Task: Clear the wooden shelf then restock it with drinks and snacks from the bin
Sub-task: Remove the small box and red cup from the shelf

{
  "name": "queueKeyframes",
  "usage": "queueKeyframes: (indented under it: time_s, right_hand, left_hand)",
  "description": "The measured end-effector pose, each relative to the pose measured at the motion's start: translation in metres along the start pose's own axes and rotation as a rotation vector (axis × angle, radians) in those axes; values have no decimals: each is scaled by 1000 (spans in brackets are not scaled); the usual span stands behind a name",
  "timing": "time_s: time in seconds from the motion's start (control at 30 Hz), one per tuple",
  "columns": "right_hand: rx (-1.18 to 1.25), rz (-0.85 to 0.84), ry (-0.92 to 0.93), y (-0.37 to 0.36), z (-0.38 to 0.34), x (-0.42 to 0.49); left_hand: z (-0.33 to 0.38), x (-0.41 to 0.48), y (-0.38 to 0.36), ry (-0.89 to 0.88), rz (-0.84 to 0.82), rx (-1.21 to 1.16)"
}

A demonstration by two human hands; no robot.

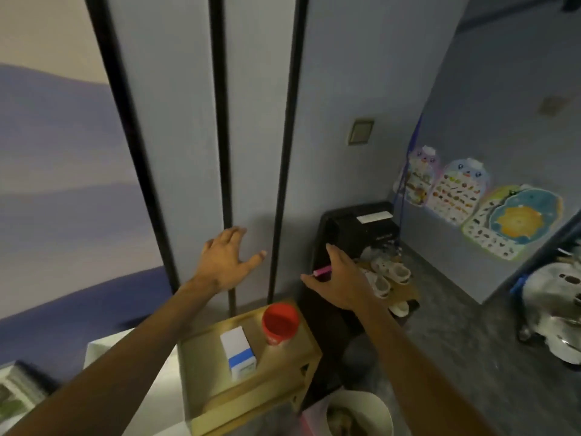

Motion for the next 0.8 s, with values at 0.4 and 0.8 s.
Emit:
queueKeyframes:
  time_s: [0.4,0.8]
  right_hand:
    - [-31,-304,233,-164,-13,53]
    - [-133,-283,354,-358,77,75]
  left_hand:
    - [-98,-66,-96,411,-103,-8]
    - [-179,-124,-306,561,-329,23]
Point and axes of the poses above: each hand's wrist, its own x-axis towards the middle knuckle, its own y-axis out of the back of the hand, z = x × y, the point moved 10 cm from there along x, towards the middle knuckle, and after that the axes turned 8 degrees about z, right-handed, at the moved point
